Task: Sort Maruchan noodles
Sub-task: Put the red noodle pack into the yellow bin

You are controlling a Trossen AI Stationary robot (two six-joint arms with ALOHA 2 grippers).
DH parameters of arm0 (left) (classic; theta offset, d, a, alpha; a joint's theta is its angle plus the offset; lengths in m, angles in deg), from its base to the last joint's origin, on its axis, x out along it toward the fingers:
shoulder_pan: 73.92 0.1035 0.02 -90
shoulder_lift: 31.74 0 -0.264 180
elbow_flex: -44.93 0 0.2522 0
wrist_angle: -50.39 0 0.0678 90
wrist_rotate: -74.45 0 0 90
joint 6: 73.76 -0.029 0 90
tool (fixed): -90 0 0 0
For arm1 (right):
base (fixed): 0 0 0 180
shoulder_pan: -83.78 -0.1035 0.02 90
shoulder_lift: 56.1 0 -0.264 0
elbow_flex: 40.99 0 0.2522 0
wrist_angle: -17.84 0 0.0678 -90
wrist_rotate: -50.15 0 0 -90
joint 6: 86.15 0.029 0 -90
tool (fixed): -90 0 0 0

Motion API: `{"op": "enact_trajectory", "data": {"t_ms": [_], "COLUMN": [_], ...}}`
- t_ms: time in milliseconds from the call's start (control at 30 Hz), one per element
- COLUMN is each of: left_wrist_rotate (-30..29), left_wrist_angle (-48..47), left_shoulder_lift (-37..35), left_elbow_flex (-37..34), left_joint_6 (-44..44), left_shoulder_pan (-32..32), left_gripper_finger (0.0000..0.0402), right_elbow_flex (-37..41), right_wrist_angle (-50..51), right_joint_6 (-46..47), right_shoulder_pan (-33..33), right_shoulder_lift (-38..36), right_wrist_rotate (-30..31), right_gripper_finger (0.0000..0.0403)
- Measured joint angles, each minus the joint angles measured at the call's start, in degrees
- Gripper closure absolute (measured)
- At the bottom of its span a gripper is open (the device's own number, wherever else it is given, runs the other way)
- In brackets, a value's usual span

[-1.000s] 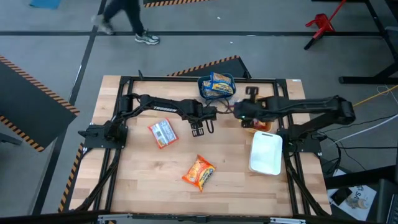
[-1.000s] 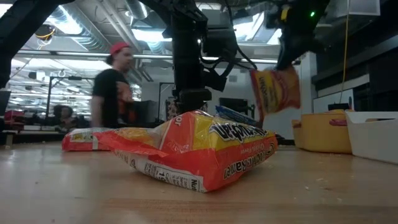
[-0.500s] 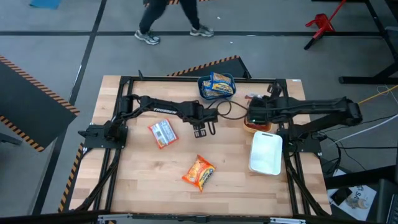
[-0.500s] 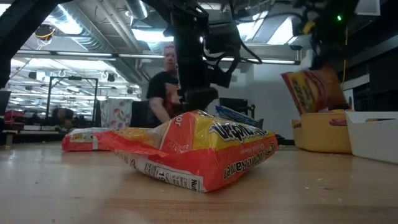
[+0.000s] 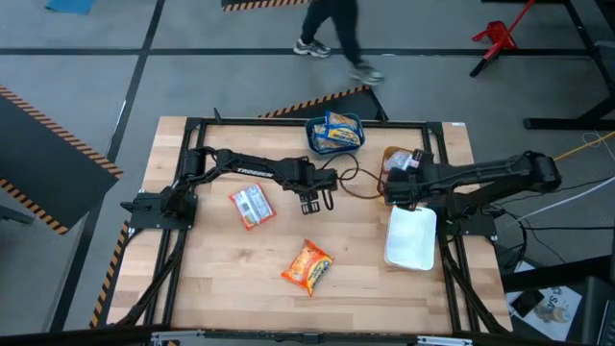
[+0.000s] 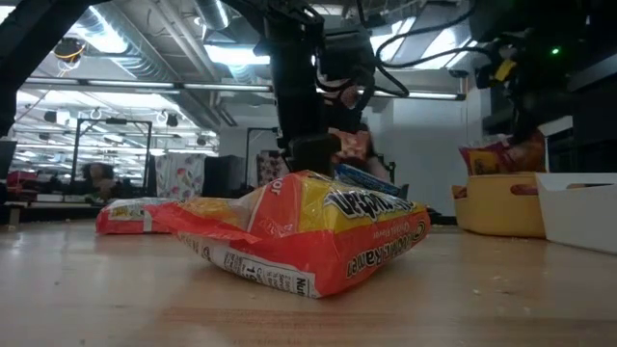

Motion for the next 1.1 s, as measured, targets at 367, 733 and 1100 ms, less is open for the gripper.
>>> {"op": "enact_trajectory", "data": {"t_ms": [367,733,1100], "left_wrist_rotate": [0.0,0.0,0.0], "left_wrist_angle": [0.3,0.5,-1.8], "left_shoulder_lift": [0.0,0.0,-1.3], "left_elbow_flex": [0.0,0.0,-0.1], "left_joint_6": [0.1,0.0,-0.3], "left_shoulder_pan": [0.0,0.0,0.0], "left_gripper_finger": [0.0243,0.0243,0.0243], "right_elbow_flex": [0.0,0.0,0.0], "right_wrist_angle": [-0.8,0.0,3.5], "right_joint_6": [0.0,0.2,-2.4], "right_shoulder_pan": [-6.2,-6.2,-6.1], "right_shoulder_lift": [0.0,0.0,0.0], "right_wrist_rotate": [-10.2,-10.9,-7.9], "right_gripper_finger": [0.0401,0.0306,0.0234]}}
